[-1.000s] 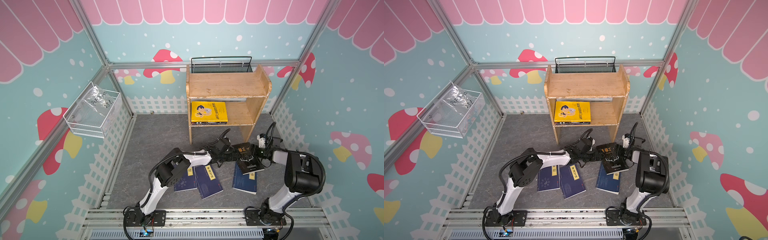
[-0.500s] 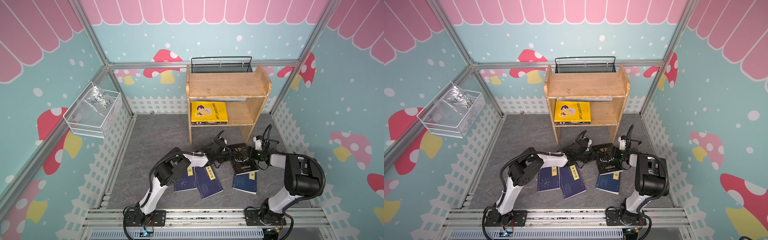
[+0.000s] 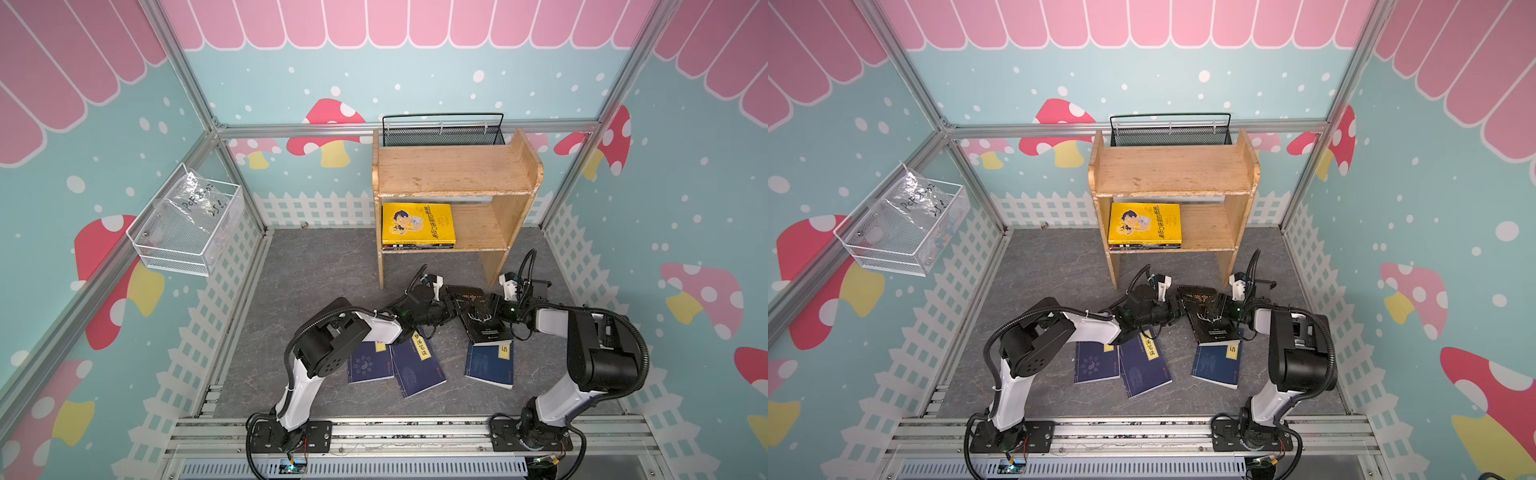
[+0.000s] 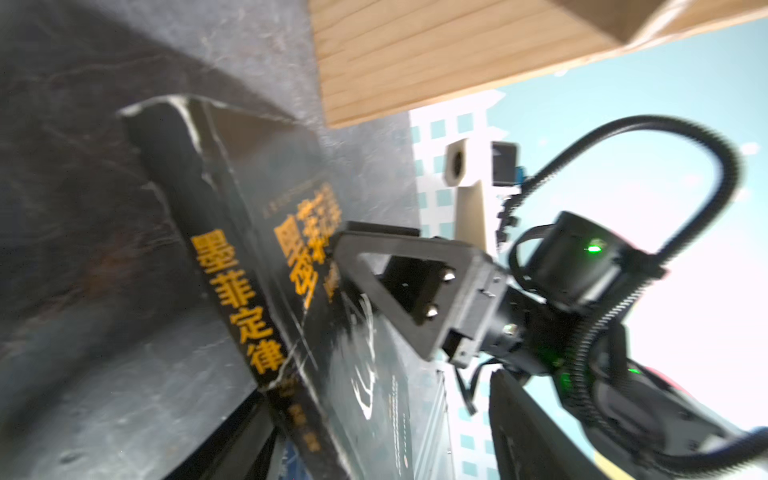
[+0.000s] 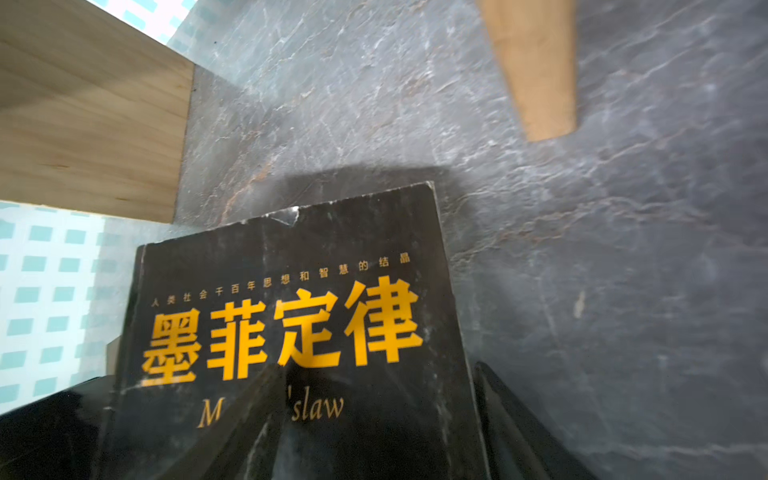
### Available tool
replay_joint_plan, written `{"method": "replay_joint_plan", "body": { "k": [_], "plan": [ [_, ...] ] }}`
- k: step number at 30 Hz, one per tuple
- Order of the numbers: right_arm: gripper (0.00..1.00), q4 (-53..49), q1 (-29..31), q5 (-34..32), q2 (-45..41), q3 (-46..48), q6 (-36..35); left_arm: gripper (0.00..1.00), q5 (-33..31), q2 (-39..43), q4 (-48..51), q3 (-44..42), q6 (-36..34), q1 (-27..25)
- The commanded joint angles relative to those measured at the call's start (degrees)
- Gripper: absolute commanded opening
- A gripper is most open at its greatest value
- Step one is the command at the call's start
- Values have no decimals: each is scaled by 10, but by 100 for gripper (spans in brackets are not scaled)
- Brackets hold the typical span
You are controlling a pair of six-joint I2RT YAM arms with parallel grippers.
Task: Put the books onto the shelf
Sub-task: 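Grasp the black Murphy's law book with the right gripper while the left pinches its edge, then lift the black book upright with the left gripper while the right releases and draws back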
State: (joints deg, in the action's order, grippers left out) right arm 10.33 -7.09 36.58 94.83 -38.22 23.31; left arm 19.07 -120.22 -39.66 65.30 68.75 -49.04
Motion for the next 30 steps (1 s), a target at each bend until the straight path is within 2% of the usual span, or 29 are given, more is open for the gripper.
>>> {"method": "replay_joint_plan", "body": {
  "k": [1,11,21,26,30],
  "plan": [
    [71,-10,10,29,-12,12,8,73,-4,22,-53,1,23,4],
    [71,13,12,41,-40,27,25,53,-32,18,82,28,8,4],
    [71,41,19,67,-37,34,42,22,-31,15,94,32,-3,1],
    [70,42,23,70,-63,41,49,12,-40,39,99,14,-12,0],
    [70,38,23,74,-116,46,69,8,-52,91,133,-11,-46,-3]
  ]
}}
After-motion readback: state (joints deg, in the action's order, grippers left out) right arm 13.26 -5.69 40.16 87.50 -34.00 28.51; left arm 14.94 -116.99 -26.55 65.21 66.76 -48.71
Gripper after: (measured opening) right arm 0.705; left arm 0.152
